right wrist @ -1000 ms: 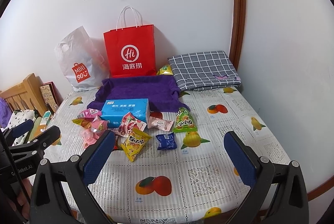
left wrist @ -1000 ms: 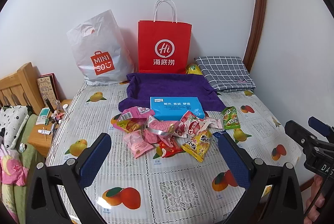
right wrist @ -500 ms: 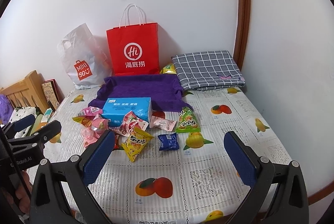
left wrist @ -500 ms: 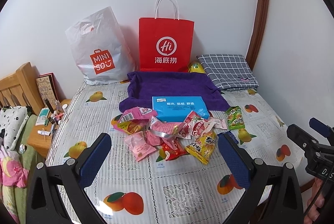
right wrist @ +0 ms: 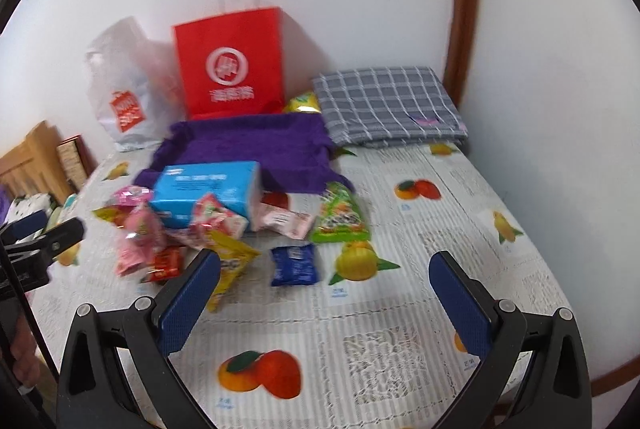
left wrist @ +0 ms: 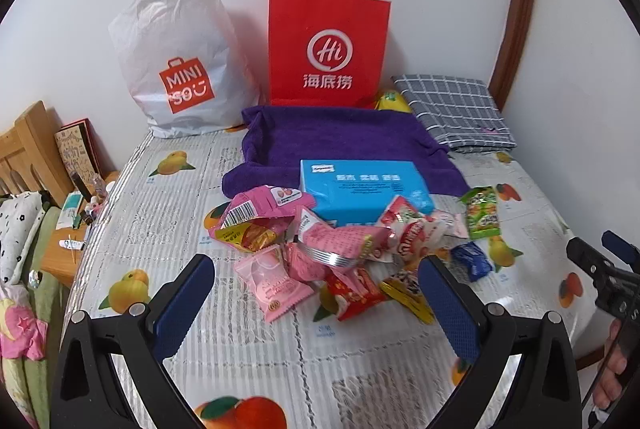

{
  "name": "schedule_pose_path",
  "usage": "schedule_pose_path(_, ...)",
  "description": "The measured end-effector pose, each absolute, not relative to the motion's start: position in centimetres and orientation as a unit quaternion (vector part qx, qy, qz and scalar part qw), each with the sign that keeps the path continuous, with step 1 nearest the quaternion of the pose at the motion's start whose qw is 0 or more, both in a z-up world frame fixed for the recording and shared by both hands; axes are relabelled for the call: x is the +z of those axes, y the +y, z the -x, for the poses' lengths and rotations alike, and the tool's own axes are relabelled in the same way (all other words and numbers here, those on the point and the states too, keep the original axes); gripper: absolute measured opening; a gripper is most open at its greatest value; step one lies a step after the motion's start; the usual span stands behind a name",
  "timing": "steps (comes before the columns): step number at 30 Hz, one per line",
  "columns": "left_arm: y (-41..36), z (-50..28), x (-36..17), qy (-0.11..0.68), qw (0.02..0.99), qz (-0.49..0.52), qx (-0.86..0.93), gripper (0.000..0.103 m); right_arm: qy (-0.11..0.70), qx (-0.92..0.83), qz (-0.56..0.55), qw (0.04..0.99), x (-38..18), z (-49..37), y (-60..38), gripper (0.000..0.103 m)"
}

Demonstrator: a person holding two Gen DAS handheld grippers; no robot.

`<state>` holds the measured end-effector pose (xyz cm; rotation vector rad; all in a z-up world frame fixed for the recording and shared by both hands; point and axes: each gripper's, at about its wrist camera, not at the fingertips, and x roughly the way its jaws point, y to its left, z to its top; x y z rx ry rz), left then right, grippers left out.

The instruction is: Organize snacks

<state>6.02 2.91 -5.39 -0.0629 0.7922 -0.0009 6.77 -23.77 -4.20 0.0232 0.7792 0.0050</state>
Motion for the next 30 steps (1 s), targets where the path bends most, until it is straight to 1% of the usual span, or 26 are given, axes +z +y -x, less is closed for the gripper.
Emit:
schedule_pose_path(3, 3.1, -7.2, -6.3, 0.392, 0.919, 0.031, 0.004, 0.103, 0.395, 0.000, -0.015, 0.919, -6.0, -8.8, -24.9, 0.102)
schedule_pose_path(4, 3.2, -7.7, -6.6, 0.398, 0.917, 0.035, 0.000, 0.101, 0.398, 0.006, -0.019, 0.917, -6.5, -9.4, -25.2, 0.102)
schedule_pose_path(9, 4.2, -9.8, -8.1, 0.409, 0.911, 0.048, 0.002, 0.100, 0.413, 0.027, -0.057, 0.908, -9.3, -12.7, -26.4, 0.101)
schedule_pose_path(13, 4.9, -11.3, -9.1, 0.414, 0.909, 0.049, 0.013, 0.100, 0.425, 0.025, -0.035, 0.904, -11.0, -15.3, -25.9, 0.100)
schedule_pose_path(16, 5.4, -12.2, -9.6, 0.416, 0.908, 0.052, 0.018, 0.100, 0.432, 0.025, -0.025, 0.901, -12.3, -17.3, -25.7, 0.092)
schedule_pose_path(19, 5.9, -13.0, -10.2, 0.419, 0.906, 0.057, 0.021, 0.100, 0.437, 0.032, -0.031, 0.898, -13.6, -19.1, -25.7, 0.090)
schedule_pose_path(23, 6.3, -13.5, -10.6, 0.422, 0.904, 0.057, 0.030, 0.100, 0.447, 0.037, -0.035, 0.893, -15.4, -21.2, -25.6, 0.083)
schedule_pose_path(26, 6.7, -13.8, -10.6, 0.420, 0.905, 0.055, 0.032, 0.100, 0.455, 0.038, -0.038, 0.889, -16.5, -22.4, -25.6, 0.074)
schedule_pose_path(29, 7.2, -14.1, -10.7, 0.423, 0.903, 0.062, 0.028, 0.100, 0.455, 0.044, -0.035, 0.889, -17.2, -23.2, -25.4, 0.073)
schedule_pose_path(30, 7.4, -14.2, -10.8, 0.426, 0.902, 0.065, 0.026, 0.100, 0.455, 0.043, -0.031, 0.889, -17.4, -23.4, -25.3, 0.071)
